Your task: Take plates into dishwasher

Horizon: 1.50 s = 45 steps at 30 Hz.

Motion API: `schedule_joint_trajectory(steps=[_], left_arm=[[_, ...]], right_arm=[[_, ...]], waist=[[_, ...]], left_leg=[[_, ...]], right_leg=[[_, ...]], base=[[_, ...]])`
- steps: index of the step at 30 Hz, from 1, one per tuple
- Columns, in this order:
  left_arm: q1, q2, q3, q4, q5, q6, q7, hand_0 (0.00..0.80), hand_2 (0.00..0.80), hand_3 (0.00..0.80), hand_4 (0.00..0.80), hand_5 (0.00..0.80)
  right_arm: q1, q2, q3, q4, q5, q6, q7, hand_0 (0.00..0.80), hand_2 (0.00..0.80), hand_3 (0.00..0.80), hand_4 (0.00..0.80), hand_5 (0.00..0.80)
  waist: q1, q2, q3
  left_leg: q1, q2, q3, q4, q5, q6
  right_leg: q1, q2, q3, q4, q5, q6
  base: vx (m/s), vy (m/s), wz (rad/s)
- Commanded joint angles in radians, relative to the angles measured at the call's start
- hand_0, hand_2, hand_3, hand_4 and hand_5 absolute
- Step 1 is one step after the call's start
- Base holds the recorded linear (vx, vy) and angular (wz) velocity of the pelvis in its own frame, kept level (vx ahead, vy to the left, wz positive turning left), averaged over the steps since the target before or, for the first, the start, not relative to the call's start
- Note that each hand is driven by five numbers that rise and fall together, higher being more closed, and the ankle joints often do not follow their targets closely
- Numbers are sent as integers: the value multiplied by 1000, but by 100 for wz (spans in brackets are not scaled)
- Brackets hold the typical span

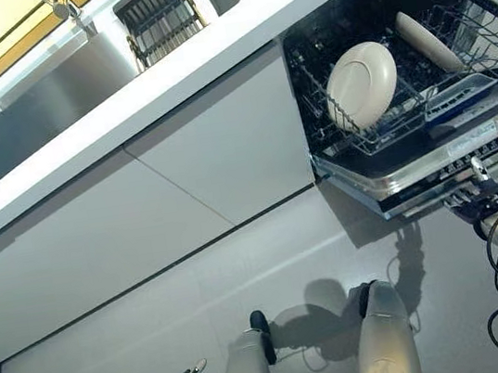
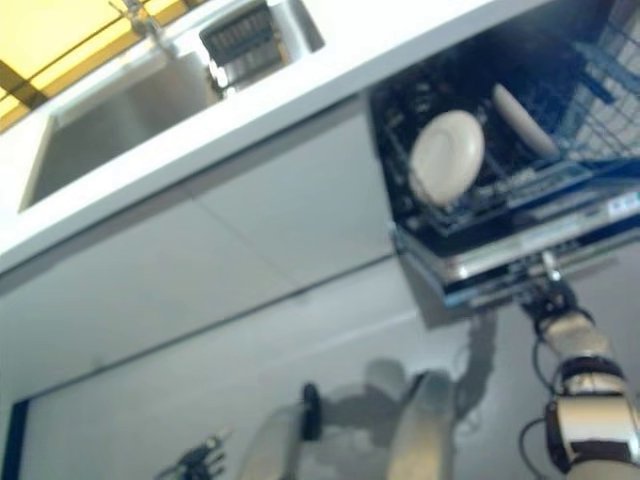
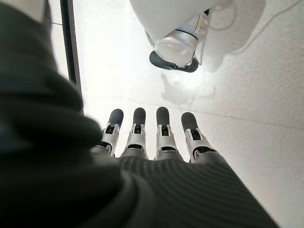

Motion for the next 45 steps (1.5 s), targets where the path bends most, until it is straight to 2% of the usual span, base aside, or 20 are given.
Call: schedule_joint_trajectory(steps=[1,10,14,20,21,22,26,30,31,33,35,37,42,44,45], left_arm=[[15,91,-34,-31,4,-1,-4,0,0,0,0,0],[35,104,-31,-19,57,13,-8,0,0,0,0,0],[38,98,-27,-9,78,10,-18,0,0,0,0,0],[33,97,-17,27,100,-23,-26,0,0,0,0,0],[21,100,-14,41,106,-32,-30,0,0,0,0,0],[11,102,-11,49,106,-34,-35,0,0,0,0,0],[-18,109,-11,98,124,-50,-56,0,0,0,0,0],[-46,116,-36,160,216,-52,-80,0,0,0,0,0],[-53,114,-47,178,249,-33,-93,0,0,0,0,0],[-62,107,-65,188,301,-15,-87,0,0,0,0,0],[-74,91,-86,190,325,5,-78,0,0,0,0,0],[-80,67,-97,187,348,45,-84,0,0,0,0,0],[-102,-6,-138,214,424,106,-68,0,0,0,0,0],[-117,-38,-183,207,504,94,-69,0,0,0,0,0],[-122,-45,-207,199,540,88,-77,0,0,0,0,0]], right_arm=[[-525,21,-26,-206,78,-62,306,0,0,0,0,0],[-488,-1,-56,-171,25,-40,289,0,0,0,0,0],[-440,7,-76,-154,-87,-24,238,0,0,0,0,0],[-291,21,-80,-78,-415,13,240,0,0,0,0,0],[-226,35,-65,-65,-558,7,256,0,0,0,0,0],[-183,38,-53,-62,-621,-3,263,0,0,0,0,0],[-16,72,-34,-29,-778,-42,298,0,0,0,0,0],[151,186,-20,-34,-839,-59,275,0,0,0,0,0],[250,253,-23,-26,-887,-87,261,0,0,0,0,0],[344,321,-8,-17,-913,-116,254,0,0,0,0,0],[411,394,29,4,-1039,-158,203,0,0,0,0,0],[469,463,73,9,-1086,-176,153,0,0,0,0,0],[531,560,161,29,-1296,-204,45,0,0,0,0,0],[534,571,240,12,-1517,-220,-41,0,0,0,0,0],[533,568,269,-3,-1544,-210,-57,0,0,0,0,0]], waist=[[121,-47,-99],[138,-74,-127],[139,-88,-137],[133,-138,-174],[126,-155,-186],[121,-164,-197],[106,-190,-236],[88,-207,-282],[80,-209,-300],[73,-212,-319],[67,-217,-335],[61,-222,-347],[46,-235,-364],[44,-240,-369],[44,-242,-370]], left_leg=[[-28,-18,33,204,9,45],[25,-7,28,203,-14,43],[50,-3,37,179,-22,42],[150,7,79,-21,17,31],[180,1,88,-100,34,30],[190,-3,91,-151,55,30],[238,-14,94,-309,113,32],[284,-16,109,-444,155,32],[300,-19,126,-495,169,32],[302,-23,128,-515,168,33],[302,-23,133,-515,162,34],[307,-24,139,-515,156,38],[314,-19,142,-515,145,47],[313,-21,141,-515,140,49],[313,-22,139,-515,139,50]], right_leg=[[146,12,30,-11,-35,-23],[233,8,8,-53,-17,-9],[264,12,4,-91,1,1],[371,38,-21,-317,87,41],[403,47,-23,-401,121,57],[416,53,-23,-455,148,65],[463,74,-26,-602,220,96],[496,88,-43,-718,280,120],[508,91,-61,-757,297,131],[515,95,-70,-783,308,138],[515,94,-74,-796,313,140],[516,96,-74,-794,310,138],[526,103,-71,-792,298,133],[530,105,-68,-796,298,135],[531,105,-69,-797,299,137]], base=[[87,-22,-2],[107,4,21],[68,22,5],[47,5,4],[0,0,0],[-4,20,-4],[-2,17,2],[9,45,-6],[18,73,-9],[6,63,-3],[-6,52,1],[1,46,-4],[3,6,-1],[-21,-1,0],[-64,-1,0]])
